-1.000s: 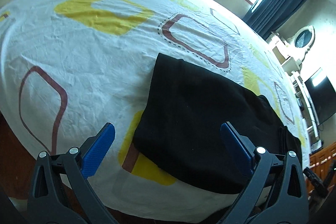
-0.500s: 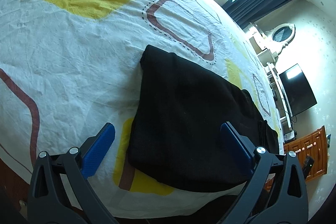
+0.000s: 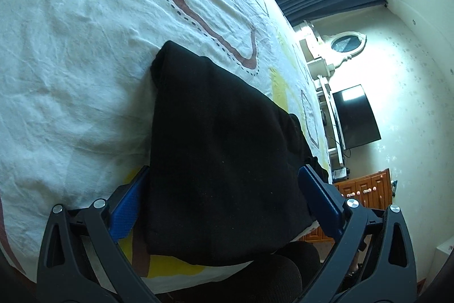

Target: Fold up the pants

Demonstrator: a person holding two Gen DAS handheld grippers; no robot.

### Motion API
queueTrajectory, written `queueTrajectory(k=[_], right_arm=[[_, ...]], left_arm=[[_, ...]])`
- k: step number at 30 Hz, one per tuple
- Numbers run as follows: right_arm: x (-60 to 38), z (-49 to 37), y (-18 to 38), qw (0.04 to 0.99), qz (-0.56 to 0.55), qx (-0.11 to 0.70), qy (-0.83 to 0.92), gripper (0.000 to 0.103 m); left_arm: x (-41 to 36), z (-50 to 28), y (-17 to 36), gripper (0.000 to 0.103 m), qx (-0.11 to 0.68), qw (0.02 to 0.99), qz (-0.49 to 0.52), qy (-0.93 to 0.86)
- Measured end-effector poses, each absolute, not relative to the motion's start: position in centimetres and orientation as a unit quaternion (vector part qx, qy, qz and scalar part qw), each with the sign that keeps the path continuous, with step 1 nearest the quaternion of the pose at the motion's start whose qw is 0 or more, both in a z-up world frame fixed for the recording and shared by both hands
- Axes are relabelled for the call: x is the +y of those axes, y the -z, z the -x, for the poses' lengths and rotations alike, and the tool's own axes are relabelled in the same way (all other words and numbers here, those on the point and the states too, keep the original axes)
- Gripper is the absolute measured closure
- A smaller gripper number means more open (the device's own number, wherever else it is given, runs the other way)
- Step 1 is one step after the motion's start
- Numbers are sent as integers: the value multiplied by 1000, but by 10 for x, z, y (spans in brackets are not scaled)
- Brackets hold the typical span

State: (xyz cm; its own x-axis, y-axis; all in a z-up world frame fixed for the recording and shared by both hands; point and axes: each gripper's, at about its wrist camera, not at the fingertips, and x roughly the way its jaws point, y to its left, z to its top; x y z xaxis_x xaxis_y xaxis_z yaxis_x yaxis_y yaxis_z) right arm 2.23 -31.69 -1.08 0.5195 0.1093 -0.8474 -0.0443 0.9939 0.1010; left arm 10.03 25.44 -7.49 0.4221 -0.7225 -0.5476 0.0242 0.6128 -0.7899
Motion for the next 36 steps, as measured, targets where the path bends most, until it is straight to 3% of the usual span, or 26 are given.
queueTrajectory(k=[1, 2, 4, 9, 12, 19, 28, 36], right_arm=[[-317, -22, 11, 871, -34, 488, -45, 28], [-316, -22, 11, 871, -34, 488, -46, 28], [-315, -22, 12, 870, -35, 490, -48, 28], [-316, -22, 12, 869, -40, 491, -49, 28], [-318, -23, 12, 869, -45, 490, -49, 28], [-317, -22, 8, 870, -52, 486, -55, 28], [-322, -21, 2, 875, -68, 476, -58, 28], [-340, -22, 0, 874, -121, 468, -52, 28]], left_arm=[[252, -101, 74, 12, 483, 760, 358, 247], [251, -103, 76, 38, 493, 763, 345, 237], [252, -108, 87, 63, 518, 760, 331, 212], [252, -108, 87, 65, 509, 759, 344, 216], [251, -106, 75, 73, 485, 758, 373, 225], [217, -104, -2, 74, 422, 780, 374, 273], [59, -104, -97, 74, 409, 790, 257, 378], [-96, -104, -71, 75, 461, 771, 151, 414]])
